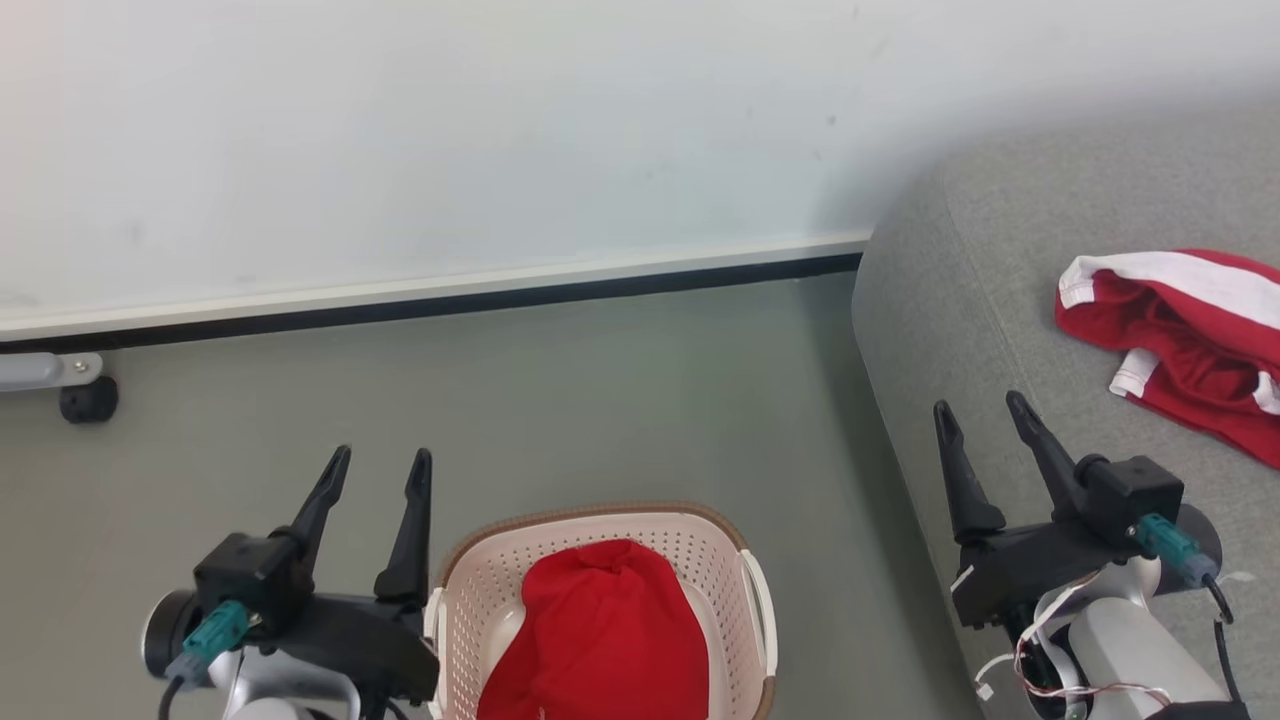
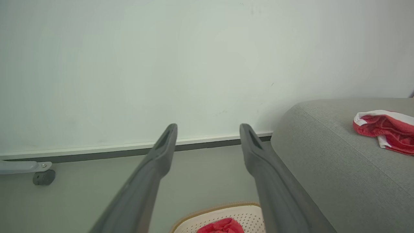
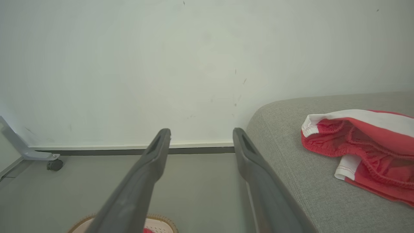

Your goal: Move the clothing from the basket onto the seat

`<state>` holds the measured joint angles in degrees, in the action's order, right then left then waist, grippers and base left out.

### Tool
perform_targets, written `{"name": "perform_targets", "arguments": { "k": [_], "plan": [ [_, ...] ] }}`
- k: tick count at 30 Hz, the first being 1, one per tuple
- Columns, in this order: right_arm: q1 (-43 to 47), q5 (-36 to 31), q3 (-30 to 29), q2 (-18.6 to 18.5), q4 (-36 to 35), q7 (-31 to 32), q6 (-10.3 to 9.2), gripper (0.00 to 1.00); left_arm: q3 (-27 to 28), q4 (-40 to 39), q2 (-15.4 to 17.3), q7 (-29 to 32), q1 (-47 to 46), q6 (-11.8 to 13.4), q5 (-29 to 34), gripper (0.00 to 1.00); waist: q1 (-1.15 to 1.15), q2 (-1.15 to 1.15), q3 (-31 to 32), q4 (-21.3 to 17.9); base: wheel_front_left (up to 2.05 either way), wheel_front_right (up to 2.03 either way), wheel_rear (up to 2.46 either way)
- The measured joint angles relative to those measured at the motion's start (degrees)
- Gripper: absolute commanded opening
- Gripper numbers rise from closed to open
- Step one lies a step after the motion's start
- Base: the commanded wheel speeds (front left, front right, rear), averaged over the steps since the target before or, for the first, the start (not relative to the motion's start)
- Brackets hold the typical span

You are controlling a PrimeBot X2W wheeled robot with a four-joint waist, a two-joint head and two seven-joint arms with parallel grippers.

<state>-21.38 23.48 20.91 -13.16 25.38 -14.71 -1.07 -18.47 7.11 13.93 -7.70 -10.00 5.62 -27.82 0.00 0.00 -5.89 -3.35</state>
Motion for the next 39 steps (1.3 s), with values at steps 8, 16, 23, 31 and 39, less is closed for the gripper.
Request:
{"name": "perform_targets", "arguments": {
  "k": [8, 16, 23, 31, 39],
  "plan": [
    [3.13, -0.89, 0.02, -0.4, -2.43, 0.0, -1.29, 1.0, 2.0, -0.13, 0.16, -0.58, 3.13, 0.52, -0.54, 1.0, 0.0, 0.0, 2.11, 0.72, 0.0, 0.0, 0.0],
    [5.5, -1.35, -0.05, -1.31, -4.8, 0.02, -2.22, 1.0, 3.69, -0.65, 0.15, -1.07, 5.1, 0.94, -0.68, 1.0, 0.0, 0.0, 3.01, 0.64, 0.0, 0.0, 0.0],
    [6.11, -1.34, -0.44, -1.67, -6.6, 0.56, -2.96, 1.0, 4.88, -0.76, 0.08, -1.09, 5.8, 1.01, -0.68, 1.0, 0.01, 0.01, 3.47, 0.62, 0.0, 0.0, 0.0],
    [6.91, -1.34, -0.54, -1.87, -8.31, 1.4, -3.03, 1.0, 5.23, -1.24, -0.04, -1.05, 6.1, 1.44, -0.4, 1.0, 0.01, 0.01, 3.48, 0.7, 0.0, 0.0, 0.0],
    [6.98, -1.34, -0.7, -2.11, -10.48, 2.13, -3.47, 1.0, 5.55, -2.26, -0.41, -0.94, 6.82, 1.44, 0.15, 1.0, 0.01, 0.01, 2.71, 0.66, 0.0, 0.0, 0.0]
  ]
}}
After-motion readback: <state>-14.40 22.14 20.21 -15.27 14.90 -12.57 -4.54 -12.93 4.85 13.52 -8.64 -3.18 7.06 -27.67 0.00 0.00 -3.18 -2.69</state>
